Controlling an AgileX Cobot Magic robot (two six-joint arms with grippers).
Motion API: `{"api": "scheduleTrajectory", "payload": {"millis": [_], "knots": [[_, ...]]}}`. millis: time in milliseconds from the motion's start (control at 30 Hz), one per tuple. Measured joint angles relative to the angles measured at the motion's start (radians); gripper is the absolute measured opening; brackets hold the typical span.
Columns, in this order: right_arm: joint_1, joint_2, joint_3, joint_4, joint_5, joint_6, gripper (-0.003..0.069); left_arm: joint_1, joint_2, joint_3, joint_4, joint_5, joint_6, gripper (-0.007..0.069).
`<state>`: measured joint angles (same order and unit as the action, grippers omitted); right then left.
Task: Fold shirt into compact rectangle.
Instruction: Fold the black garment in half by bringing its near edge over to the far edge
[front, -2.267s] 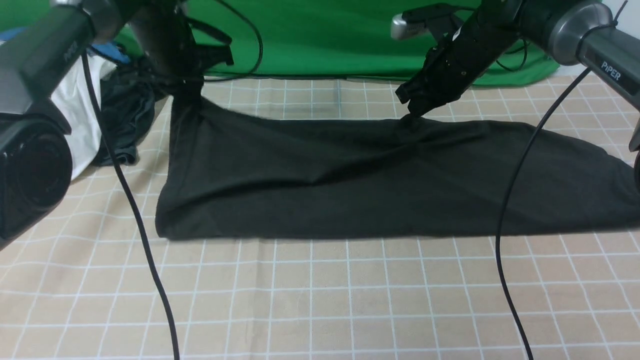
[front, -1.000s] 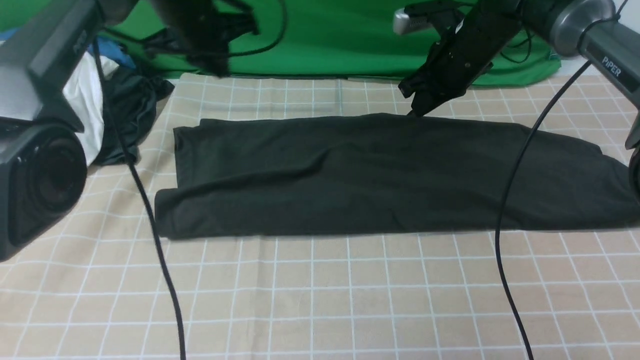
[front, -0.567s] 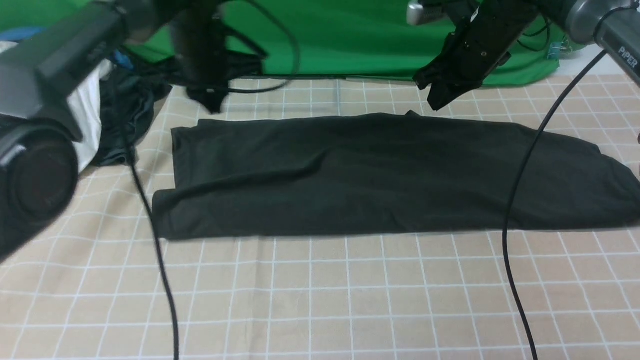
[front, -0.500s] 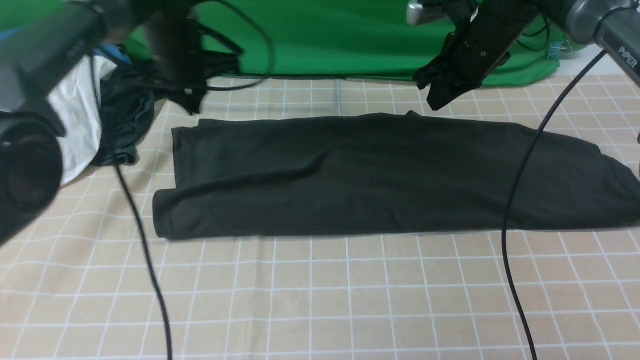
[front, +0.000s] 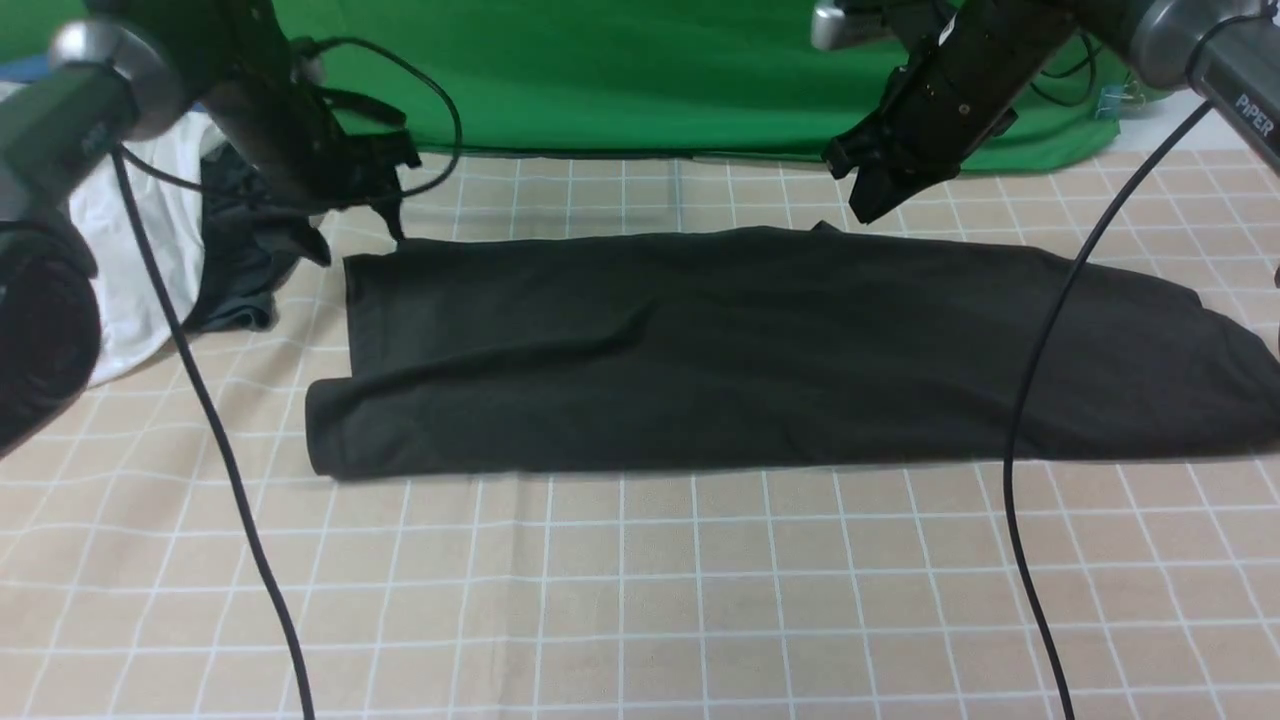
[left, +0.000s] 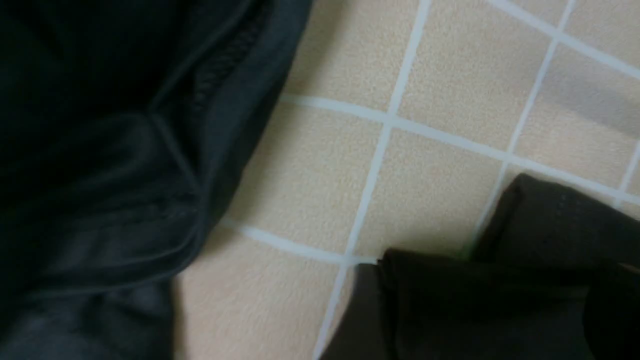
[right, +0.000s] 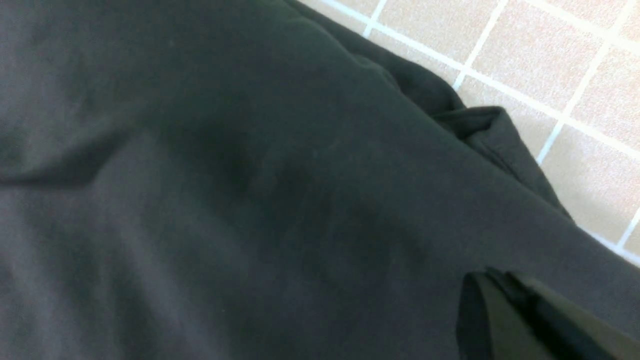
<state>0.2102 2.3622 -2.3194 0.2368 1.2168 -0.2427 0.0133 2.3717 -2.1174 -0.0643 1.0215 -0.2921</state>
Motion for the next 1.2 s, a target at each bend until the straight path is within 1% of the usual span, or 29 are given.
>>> {"api": "scheduleTrajectory", "payload": {"millis": [100, 167, 233, 267, 300, 333, 367, 400, 433, 567, 700, 933, 1133, 1200], "knots": [[0.0, 0.0, 0.0, 0.0, 0.0, 0.003, 0.0056, -0.001, 0.03, 0.0, -0.014, -0.005, 0.01, 0.0533], [0.0, 0.0, 0.0, 0.0, 0.001, 0.003, 0.0057, -0.002, 0.033, 0.0, -0.018, -0.004, 0.016, 0.0493], [0.0, 0.0, 0.0, 0.001, 0.001, 0.003, 0.0057, -0.002, 0.035, 0.0, -0.013, 0.0, 0.022, 0.041], [0.0, 0.0, 0.0, 0.001, 0.001, 0.003, 0.0057, -0.001, 0.037, 0.0, -0.006, 0.005, 0.035, 0.0312], [0.0, 0.0, 0.0, 0.001, 0.001, 0.003, 0.0057, -0.001, 0.037, 0.0, -0.006, 0.005, 0.037, 0.0296], [0.0, 0.0, 0.0, 0.001, 0.001, 0.003, 0.0057, 0.0, 0.037, 0.0, -0.005, 0.015, 0.051, 0.0132], [0.0, 0.0, 0.0, 0.001, 0.001, 0.003, 0.0057, 0.0, 0.036, 0.0, -0.007, 0.019, 0.062, 0.0082], [0.0, 0.0, 0.0, 0.001, 0.001, 0.003, 0.0057, 0.0, 0.034, 0.0, -0.009, 0.021, 0.066, 0.0075], [0.0, 0.0, 0.0, 0.001, 0.001, 0.003, 0.0057, -0.002, 0.028, 0.0, -0.01, 0.024, 0.07, 0.0048], [0.0, 0.0, 0.0, 0.001, 0.001, 0.003, 0.0057, -0.002, -0.02, 0.002, -0.003, 0.03, 0.073, 0.0031], [0.0, 0.0, 0.0, 0.001, 0.001, 0.003, 0.0055, -0.002, -0.066, -0.008, -0.003, 0.014, 0.073, 0.0031], [0.0, 0.0, 0.0, 0.001, -0.008, 0.019, 0.0053, -0.003, -0.084, -0.03, 0.003, -0.11, 0.073, 0.0031], [0.0, 0.0, 0.0, 0.001, -0.009, 0.029, 0.0057, -0.003, -0.024, -0.03, 0.011, -0.185, 0.075, 0.0034], [0.0, 0.0, 0.0, 0.001, -0.009, 0.029, 0.0059, -0.003, 0.006, -0.03, 0.028, -0.212, 0.075, 0.005]]}}
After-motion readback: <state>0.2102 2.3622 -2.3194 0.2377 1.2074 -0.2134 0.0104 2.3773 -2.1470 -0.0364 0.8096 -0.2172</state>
